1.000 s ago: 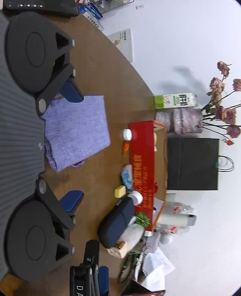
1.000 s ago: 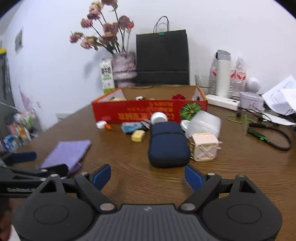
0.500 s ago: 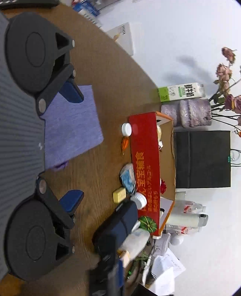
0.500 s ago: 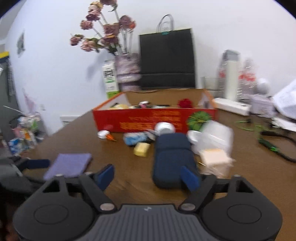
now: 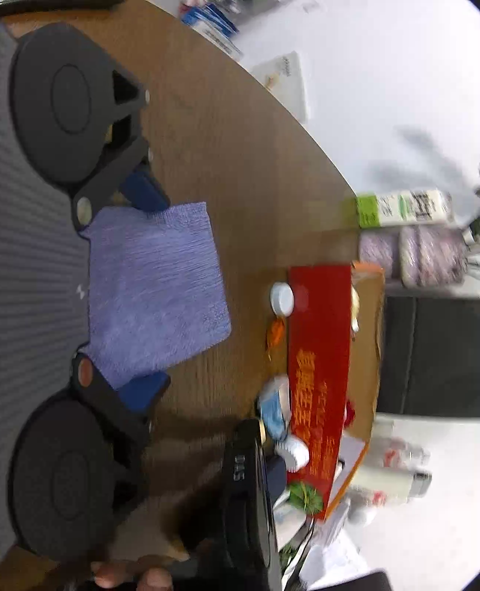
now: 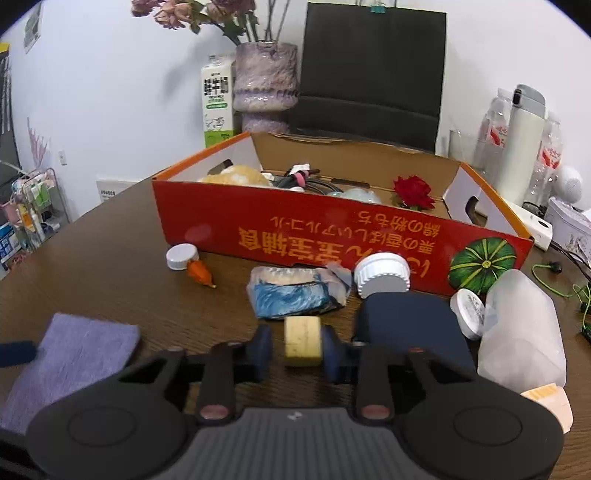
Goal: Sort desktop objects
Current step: 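Grasp the yellow sponge with the right tool while the left grasps the purple cloth, then carry the sponge and purple cloth into the orange box while both tools open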
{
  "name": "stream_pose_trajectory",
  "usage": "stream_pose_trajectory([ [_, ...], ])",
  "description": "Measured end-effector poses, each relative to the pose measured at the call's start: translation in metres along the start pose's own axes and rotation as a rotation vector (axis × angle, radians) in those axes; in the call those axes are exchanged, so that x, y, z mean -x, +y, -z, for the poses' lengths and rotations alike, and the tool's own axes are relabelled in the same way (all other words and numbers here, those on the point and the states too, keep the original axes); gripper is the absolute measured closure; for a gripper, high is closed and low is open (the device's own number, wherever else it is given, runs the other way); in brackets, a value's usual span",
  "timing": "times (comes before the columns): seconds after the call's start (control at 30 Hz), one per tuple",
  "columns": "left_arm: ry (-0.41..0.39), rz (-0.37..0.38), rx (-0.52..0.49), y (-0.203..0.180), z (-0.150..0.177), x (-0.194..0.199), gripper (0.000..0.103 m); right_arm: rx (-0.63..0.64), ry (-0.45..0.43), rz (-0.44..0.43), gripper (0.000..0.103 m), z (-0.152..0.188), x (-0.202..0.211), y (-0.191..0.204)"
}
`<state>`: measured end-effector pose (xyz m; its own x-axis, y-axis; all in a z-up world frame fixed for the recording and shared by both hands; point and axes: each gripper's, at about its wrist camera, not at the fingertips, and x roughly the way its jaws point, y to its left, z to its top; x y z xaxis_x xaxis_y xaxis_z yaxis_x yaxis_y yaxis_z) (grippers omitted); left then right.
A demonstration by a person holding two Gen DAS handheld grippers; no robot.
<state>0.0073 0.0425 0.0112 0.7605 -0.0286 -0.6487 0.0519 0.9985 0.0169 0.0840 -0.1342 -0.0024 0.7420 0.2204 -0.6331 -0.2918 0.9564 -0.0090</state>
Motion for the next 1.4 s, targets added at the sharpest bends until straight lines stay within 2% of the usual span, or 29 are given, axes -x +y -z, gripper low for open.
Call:
stream_pose_trajectory([
  [0.1,-0.014,0.038,-0.031,-0.007,-0.001,0.004,0.038,-0.002,-0.005,-0.022,0.084,0.005,0.006,0.0],
  [0.13,-0.019,0.047,-0.039,-0.009,0.0,0.006,0.049,-0.002,-0.004,-0.034,0.084,0.007,0.01,0.0],
  [0.2,-0.022,0.065,-0.053,-0.016,0.001,0.01,0.08,-0.013,-0.003,-0.051,0.084,0.014,0.02,-0.002],
  [0.27,-0.022,0.081,-0.068,-0.025,0.004,0.016,0.091,-0.031,-0.004,-0.077,0.084,0.023,0.034,-0.005],
  [0.4,-0.026,0.198,-0.002,-0.03,0.008,0.031,0.094,-0.067,-0.042,-0.097,0.084,0.041,0.076,-0.014],
  [0.43,-0.031,0.207,-0.001,-0.033,0.008,0.035,0.094,-0.073,-0.051,-0.1,0.084,0.044,0.085,-0.015],
  [0.57,-0.079,0.203,-0.047,-0.049,0.008,0.049,0.094,-0.072,-0.08,-0.103,0.084,0.059,0.118,-0.019],
  [0.83,-0.137,0.19,-0.023,-0.056,0.007,0.073,0.094,-0.11,-0.141,-0.107,0.084,0.07,0.154,-0.028],
  [1.07,-0.112,0.203,0.049,-0.041,-0.004,0.062,0.094,-0.114,-0.171,-0.116,0.084,0.064,0.162,-0.031],
  [1.13,-0.131,0.218,0.061,-0.037,-0.018,0.061,0.094,-0.114,-0.185,-0.117,0.084,0.056,0.162,-0.035],
  [1.23,-0.163,0.248,0.073,-0.029,-0.059,0.05,0.094,-0.112,-0.21,-0.126,0.084,0.031,0.157,-0.047],
  [1.3,-0.188,0.237,0.059,-0.028,-0.097,0.035,0.094,-0.096,-0.243,-0.103,0.084,0.005,0.149,-0.058],
  [1.4,-0.157,0.273,0.052,-0.031,-0.158,-0.005,0.094,-0.093,-0.271,-0.077,0.084,-0.044,0.125,-0.081],
])
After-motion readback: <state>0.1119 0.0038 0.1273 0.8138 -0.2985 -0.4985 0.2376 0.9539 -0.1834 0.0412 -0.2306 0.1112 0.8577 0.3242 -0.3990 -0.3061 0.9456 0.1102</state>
